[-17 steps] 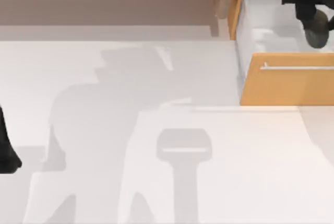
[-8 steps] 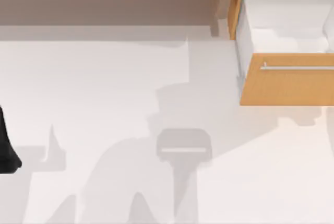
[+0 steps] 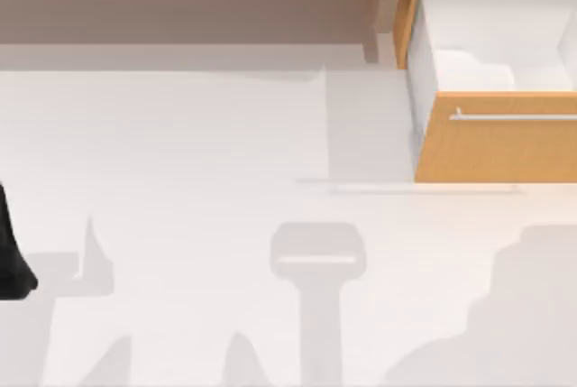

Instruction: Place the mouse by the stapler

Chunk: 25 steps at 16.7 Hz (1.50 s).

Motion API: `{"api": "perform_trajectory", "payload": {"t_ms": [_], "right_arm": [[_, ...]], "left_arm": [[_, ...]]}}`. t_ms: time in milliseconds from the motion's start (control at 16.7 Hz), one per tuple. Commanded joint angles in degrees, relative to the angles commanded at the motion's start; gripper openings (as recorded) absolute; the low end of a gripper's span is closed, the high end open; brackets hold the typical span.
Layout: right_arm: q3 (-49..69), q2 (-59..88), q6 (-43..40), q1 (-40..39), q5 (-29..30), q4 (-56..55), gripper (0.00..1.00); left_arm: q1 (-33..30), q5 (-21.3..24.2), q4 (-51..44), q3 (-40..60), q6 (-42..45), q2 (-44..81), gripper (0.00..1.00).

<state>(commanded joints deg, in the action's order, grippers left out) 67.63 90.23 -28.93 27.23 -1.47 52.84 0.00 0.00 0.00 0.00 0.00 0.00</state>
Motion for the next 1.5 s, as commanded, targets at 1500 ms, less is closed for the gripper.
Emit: {"api": "perform_trajectory", "payload": {"t_ms": [1500], "right_arm": [[-20.5,-5.3,-10.0,12.8,-2.8,-7.4,0.00]], "left_arm": [[0.0,0.0,0.0,0.0,0.0,0.0,1.00]]}}
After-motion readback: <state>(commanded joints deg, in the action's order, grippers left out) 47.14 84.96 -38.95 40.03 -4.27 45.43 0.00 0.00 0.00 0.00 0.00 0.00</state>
